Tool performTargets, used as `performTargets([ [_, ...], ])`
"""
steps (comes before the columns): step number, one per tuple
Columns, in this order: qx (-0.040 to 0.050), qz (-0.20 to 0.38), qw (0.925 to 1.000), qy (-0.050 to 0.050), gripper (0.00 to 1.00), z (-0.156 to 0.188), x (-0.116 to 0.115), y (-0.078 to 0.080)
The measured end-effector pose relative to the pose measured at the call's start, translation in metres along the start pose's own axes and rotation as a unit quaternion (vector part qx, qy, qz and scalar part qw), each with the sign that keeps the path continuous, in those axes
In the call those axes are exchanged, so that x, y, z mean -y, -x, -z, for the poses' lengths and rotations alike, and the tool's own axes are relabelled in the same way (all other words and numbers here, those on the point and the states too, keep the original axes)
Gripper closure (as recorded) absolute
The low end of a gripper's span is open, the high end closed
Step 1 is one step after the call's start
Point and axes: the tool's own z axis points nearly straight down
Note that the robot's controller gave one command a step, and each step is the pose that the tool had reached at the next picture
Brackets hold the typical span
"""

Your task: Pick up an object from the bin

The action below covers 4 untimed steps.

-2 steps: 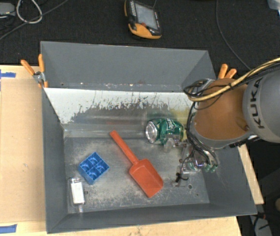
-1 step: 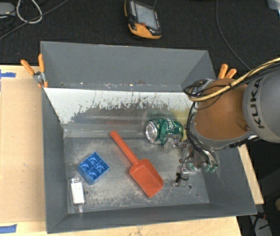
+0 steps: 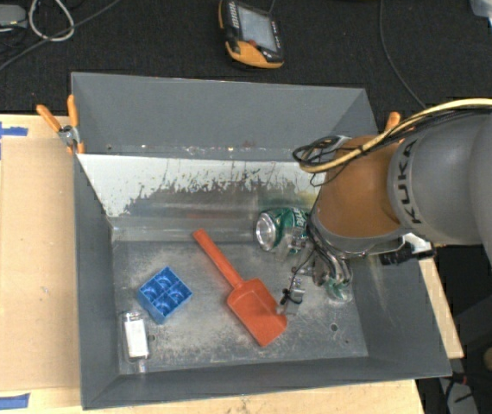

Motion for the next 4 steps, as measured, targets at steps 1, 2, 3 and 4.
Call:
performTargets([
  [1, 0.0012, 0.099, 0.9951, 0.000, 0.00, 0.089, 0.026, -0.045],
  [2, -0.0011, 0.099, 0.9951, 0.000, 0.00, 0.084, 0.026, -0.045],
  [3, -0.0035, 0.105, 0.9944, 0.001, 0.00, 0.022, -0.027, -0.042],
  [4, 0.0003, 0.107, 0.9943, -0.001, 0.00, 0.013, -0.019, -0.066],
])
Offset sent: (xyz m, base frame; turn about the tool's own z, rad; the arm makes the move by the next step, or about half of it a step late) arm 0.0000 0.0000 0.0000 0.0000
